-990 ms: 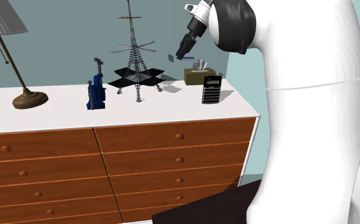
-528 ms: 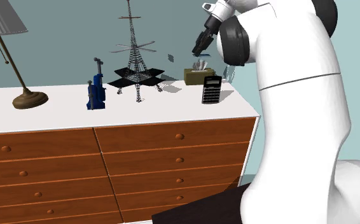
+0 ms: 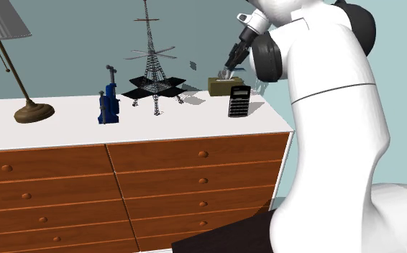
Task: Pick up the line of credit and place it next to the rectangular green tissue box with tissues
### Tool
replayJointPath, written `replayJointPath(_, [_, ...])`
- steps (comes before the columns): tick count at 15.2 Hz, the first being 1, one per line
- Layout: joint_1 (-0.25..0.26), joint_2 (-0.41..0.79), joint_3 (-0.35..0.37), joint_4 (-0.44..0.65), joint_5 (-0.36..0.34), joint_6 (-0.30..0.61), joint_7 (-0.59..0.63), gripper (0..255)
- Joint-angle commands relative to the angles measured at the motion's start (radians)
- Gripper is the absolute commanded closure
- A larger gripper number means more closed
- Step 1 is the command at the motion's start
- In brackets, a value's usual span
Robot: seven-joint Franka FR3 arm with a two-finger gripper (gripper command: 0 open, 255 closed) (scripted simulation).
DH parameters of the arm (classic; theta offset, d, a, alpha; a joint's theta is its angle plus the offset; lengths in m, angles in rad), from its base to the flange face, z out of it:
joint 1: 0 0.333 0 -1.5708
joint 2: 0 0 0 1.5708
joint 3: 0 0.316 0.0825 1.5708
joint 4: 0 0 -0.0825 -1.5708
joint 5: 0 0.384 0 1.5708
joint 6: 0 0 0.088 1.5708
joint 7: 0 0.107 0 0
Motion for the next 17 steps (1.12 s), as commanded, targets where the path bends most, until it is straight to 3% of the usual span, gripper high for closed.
replayJointPath(1, [0.014, -0.009, -0.003, -0.043, -0.005, 0.026, -0.019, 255])
replayJointPath(17, [0.078, -0.021, -0.010, -0.278, -0.009, 0.197, -0.142, 255])
